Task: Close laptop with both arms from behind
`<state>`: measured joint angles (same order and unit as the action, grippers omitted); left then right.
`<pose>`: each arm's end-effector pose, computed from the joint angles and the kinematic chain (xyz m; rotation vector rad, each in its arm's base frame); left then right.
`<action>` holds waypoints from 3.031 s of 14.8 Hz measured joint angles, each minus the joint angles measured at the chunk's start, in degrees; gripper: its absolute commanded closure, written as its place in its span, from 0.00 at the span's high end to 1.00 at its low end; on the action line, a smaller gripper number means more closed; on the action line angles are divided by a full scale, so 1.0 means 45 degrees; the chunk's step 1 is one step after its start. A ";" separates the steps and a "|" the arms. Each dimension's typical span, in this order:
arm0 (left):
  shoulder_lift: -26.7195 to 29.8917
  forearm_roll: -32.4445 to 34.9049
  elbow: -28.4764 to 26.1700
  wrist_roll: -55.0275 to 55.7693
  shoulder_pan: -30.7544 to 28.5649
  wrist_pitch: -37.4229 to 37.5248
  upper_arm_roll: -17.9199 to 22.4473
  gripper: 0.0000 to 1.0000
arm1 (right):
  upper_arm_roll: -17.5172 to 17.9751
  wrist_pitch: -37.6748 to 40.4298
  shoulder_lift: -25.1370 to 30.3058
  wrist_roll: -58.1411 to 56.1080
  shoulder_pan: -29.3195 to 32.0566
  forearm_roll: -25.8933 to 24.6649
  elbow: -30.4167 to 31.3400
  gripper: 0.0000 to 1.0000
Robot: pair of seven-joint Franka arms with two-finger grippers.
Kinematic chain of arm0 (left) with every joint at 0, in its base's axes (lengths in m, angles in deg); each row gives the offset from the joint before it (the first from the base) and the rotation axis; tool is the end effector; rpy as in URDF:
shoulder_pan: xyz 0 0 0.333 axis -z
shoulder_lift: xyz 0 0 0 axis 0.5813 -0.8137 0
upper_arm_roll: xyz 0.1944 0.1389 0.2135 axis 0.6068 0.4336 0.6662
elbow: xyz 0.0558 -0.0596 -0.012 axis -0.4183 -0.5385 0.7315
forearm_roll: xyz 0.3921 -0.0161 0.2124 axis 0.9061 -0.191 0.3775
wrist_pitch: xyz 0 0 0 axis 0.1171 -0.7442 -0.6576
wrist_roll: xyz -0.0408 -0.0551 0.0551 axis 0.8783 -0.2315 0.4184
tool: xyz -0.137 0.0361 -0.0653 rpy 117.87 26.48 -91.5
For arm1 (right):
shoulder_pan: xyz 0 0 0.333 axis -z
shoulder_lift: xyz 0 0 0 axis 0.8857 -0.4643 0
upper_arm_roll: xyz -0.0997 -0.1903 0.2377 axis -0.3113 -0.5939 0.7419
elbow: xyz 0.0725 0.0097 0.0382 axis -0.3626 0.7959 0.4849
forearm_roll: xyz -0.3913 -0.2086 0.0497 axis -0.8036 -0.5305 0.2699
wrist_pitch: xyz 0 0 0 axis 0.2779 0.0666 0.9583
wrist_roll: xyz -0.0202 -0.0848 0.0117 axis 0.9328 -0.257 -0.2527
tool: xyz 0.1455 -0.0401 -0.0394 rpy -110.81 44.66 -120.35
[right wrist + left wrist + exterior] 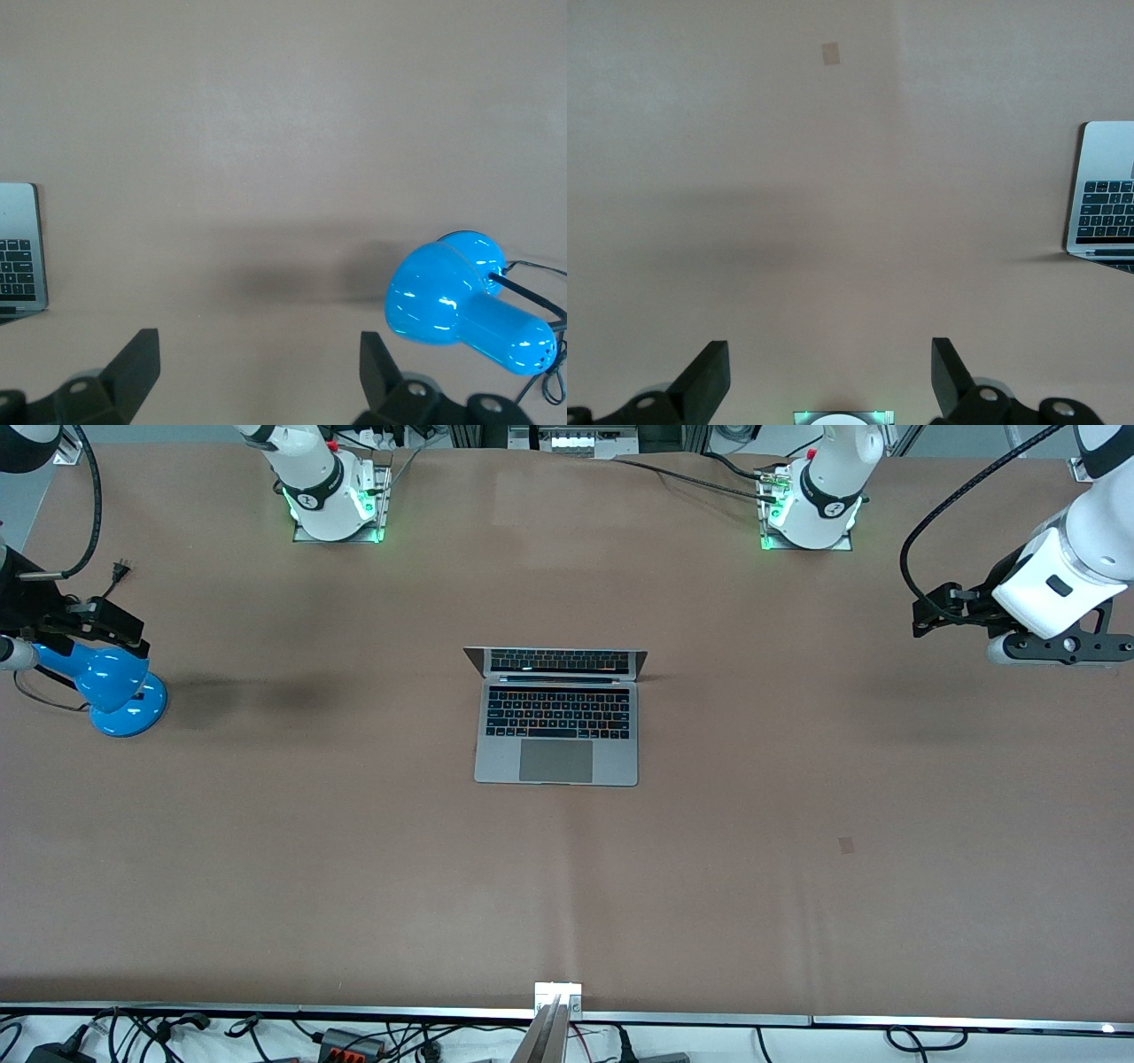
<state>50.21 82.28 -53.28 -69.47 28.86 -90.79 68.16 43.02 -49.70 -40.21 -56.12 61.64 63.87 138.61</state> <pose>0.5790 -0.0416 0.5298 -3.1229 0.0090 0.2253 0.6044 -0.0318 0.5312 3.1173 -0.0225 0.0007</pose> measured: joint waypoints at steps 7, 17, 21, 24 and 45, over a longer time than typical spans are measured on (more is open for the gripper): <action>0.0000 -0.0001 0.0000 -0.0003 -0.0041 0.0360 -0.0029 0.28 | -0.0001 0.0137 0.0000 0.0000 0.0006 0.0000 0.0011 0.16; 0.0152 -0.0444 0.0056 0.0969 -0.0038 0.1956 -0.0574 0.00 | 0.0080 0.0652 -0.0004 0.0000 -0.0063 0.0003 0.0032 0.00; 0.0145 -0.1486 0.0051 0.1547 -0.0013 0.1983 -0.1180 0.00 | 0.0163 0.1358 -0.0289 0.0000 -0.0730 0.0052 0.0237 0.00; -0.0094 -0.2236 0.0006 0.1568 0.0009 0.1568 -0.1507 0.00 | 0.0217 0.1515 -0.0885 0.0277 -0.1917 0.0374 0.0472 0.00; -0.6085 -0.3612 -0.0150 0.5478 0.2565 -0.4300 -0.4865 0.00 | 0.0313 -0.0457 -0.3238 0.4285 -0.9038 0.2619 0.2446 0.00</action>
<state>22.82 66.03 -53.96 -44.81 40.41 -110.14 46.27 44.43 -51.75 -54.78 -36.83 20.97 75.65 149.62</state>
